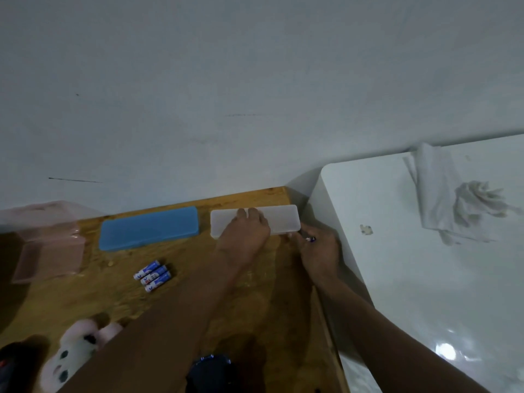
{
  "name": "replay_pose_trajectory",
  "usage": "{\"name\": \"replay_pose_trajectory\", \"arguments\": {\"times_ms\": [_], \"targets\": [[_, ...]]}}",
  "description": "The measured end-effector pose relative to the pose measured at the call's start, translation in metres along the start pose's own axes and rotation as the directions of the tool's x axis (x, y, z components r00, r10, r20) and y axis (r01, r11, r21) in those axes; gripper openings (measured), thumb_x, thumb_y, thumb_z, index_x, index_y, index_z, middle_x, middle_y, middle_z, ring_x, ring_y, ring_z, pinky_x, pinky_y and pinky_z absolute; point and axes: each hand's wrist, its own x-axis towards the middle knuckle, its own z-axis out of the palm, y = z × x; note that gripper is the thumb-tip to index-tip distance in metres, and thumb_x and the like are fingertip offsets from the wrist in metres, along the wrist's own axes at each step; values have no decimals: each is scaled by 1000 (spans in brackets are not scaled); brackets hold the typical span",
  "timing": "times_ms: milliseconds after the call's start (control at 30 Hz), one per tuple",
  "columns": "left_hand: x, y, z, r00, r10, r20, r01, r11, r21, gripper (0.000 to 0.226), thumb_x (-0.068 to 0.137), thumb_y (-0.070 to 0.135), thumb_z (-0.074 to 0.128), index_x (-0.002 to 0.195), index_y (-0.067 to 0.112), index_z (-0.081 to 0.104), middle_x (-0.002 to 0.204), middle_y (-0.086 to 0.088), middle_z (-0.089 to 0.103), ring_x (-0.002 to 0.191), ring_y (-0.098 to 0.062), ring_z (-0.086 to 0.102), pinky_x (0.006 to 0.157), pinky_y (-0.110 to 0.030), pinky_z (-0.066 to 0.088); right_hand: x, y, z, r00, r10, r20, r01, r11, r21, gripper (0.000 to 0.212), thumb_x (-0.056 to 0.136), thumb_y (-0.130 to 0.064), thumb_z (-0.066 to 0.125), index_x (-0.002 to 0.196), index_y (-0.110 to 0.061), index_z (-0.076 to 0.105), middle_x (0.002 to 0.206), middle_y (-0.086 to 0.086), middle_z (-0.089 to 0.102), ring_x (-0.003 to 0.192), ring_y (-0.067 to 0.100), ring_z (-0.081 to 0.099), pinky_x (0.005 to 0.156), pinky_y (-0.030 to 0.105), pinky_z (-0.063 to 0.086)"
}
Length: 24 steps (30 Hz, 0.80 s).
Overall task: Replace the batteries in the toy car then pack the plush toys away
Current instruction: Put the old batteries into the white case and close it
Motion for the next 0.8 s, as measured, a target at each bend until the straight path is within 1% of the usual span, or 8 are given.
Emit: {"name": "replay_pose_trajectory", "arguments": {"times_ms": [133, 300, 400, 533, 600, 667, 733, 800], "targets": [[3, 6, -2, 998, 61, 4, -61, 987, 152, 63, 92, 1, 55, 145, -6, 22, 147, -31, 30, 131, -48, 38, 100, -54, 43, 1, 2, 1, 1000, -3, 10, 3, 1000, 7, 27, 88, -33, 65, 109, -18, 68, 109, -1, 70, 88, 15, 66, 76, 22, 49], [8, 8, 2, 993, 122, -5, -118, 970, 211, 60, 91, -4, 54, 142, -14, 23, 144, -39, 30, 126, -53, 43, 101, -57, 43, 5, 6, 4, 1000, -10, -9, 10, 1000, 20, 27, 88, -32, 65, 109, -17, 69, 110, 0, 70, 81, 10, 60, 77, 21, 48], [8, 10, -1, 990, 140, -9, -134, 963, 235, 59, 92, -4, 54, 141, -16, 24, 142, -41, 31, 123, -52, 47, 101, -56, 44, 9, 8, 3, 1000, 0, -8, 0, 1000, 18, 26, 89, -31, 64, 108, -15, 68, 109, 1, 70, 83, 13, 62, 80, 25, 51], [3, 9, -10, 984, 178, -7, -169, 943, 286, 59, 92, 2, 57, 143, -10, 28, 145, -33, 36, 126, -44, 48, 104, -50, 41, 14, 17, 7, 998, 59, 29, -59, 998, -7, 34, 90, -34, 62, 116, -14, 64, 114, 3, 68, 94, 20, 64, 83, 24, 49], [1, 4, -12, 986, 168, -18, -160, 959, 234, 56, 91, 4, 59, 141, -5, 35, 142, -27, 43, 124, -38, 51, 103, -46, 43, 14, 17, 7, 998, 53, 34, -52, 999, -15, 34, 90, -35, 62, 116, -14, 65, 113, 2, 68, 93, 18, 64, 81, 21, 47], [1, -3, -13, 988, 150, -46, -143, 983, 116, 51, 90, 10, 61, 138, 0, 43, 137, -19, 52, 118, -31, 56, 99, -40, 48, 14, 14, 5, 1000, 12, 21, -12, 1000, -22, 29, 89, -33, 64, 111, -15, 68, 108, 0, 69, 85, 13, 63, 76, 18, 47], [4, -13, -16, 987, 139, -82, -139, 990, 7, 43, 91, 18, 59, 132, 7, 50, 126, -13, 60, 106, -26, 62, 86, -34, 52, 13, 11, 2, 1000, 1, 16, 0, 1000, -27, 26, 88, -32, 65, 108, -17, 69, 104, -3, 70, 82, 9, 61, 70, 14, 47], [8, -25, -21, 989, 117, -92, -126, 988, -90, 33, 92, 26, 54, 122, 13, 57, 113, -10, 65, 94, -24, 63, 72, -34, 50, 13, 8, 0, 999, -30, 17, 31, 999, -44, 24, 88, -33, 65, 107, -18, 70, 101, -7, 68, 81, 7, 60, 68, 11, 45]]}}
